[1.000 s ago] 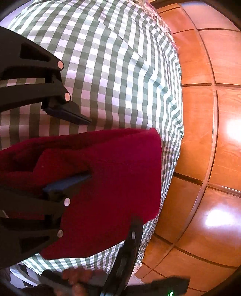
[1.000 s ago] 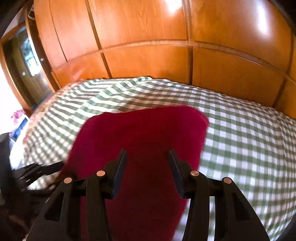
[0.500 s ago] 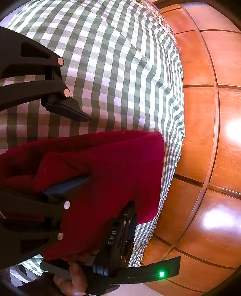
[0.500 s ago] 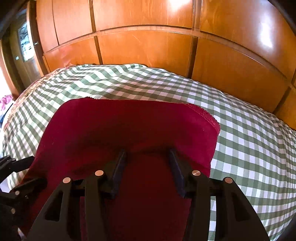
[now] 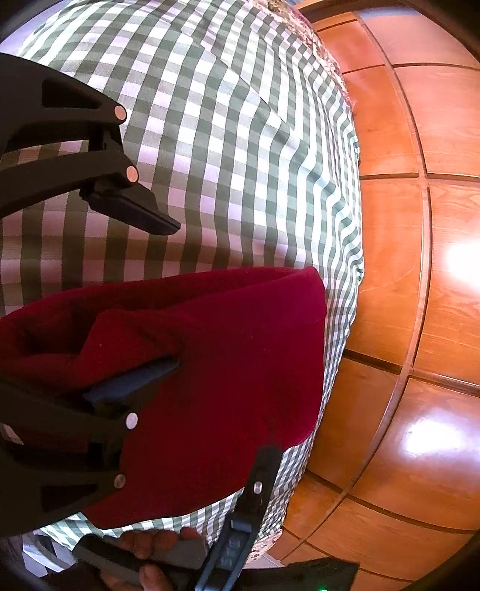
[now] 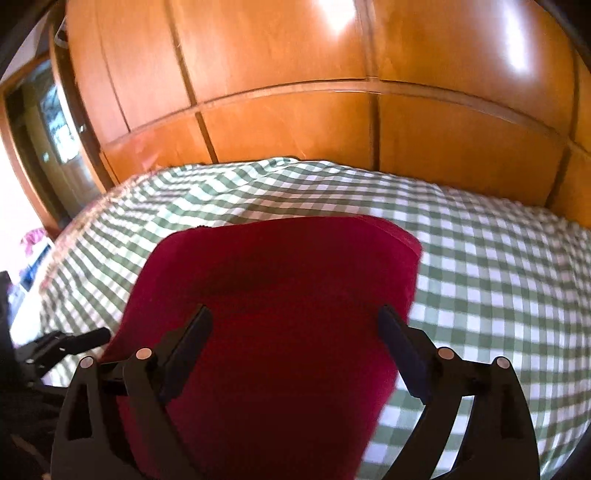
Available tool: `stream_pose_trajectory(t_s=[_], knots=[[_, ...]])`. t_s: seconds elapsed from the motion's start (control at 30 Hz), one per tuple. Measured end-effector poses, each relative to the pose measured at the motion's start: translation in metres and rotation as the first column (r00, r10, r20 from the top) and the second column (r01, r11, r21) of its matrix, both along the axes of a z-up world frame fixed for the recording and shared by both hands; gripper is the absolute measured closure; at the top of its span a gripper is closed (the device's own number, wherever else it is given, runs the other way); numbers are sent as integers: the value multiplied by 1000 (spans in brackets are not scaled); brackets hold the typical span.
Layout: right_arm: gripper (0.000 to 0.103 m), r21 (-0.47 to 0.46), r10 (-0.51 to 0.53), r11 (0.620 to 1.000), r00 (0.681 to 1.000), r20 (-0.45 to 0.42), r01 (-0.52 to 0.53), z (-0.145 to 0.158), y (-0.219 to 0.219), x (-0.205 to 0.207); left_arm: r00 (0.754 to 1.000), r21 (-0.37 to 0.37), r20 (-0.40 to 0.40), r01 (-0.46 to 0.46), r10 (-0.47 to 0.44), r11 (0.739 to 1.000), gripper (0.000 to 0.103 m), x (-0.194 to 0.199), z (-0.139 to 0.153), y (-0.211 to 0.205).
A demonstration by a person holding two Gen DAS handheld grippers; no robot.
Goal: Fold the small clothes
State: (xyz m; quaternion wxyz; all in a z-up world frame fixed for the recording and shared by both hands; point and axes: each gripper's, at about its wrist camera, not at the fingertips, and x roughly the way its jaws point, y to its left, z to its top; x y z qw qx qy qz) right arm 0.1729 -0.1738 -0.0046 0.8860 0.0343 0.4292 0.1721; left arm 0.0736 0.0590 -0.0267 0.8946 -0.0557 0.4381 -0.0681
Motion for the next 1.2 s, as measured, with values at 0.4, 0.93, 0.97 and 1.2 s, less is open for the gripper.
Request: stream_pose_trajectory(t_s=[0.4, 0.93, 0.97, 1.2], knots=[[11, 343, 18, 937, 971, -238, 67, -46, -55, -12, 1000, -115, -17, 6, -8, 993, 29, 2, -10, 14], [57, 392, 104, 920, 976, -189, -23, -32, -23, -24, 982, -486, 14, 171, -188, 857, 78, 6, -25, 36], [58, 394, 98, 919, 981, -167, -25, -24, -27, -28, 978, -488, 27, 193, -207, 851, 78, 6, -20, 30], [59, 384, -45, 922, 999, -23, 50, 33, -101, -58, 913, -460, 93, 393, -397, 796, 78, 39, 19, -62]])
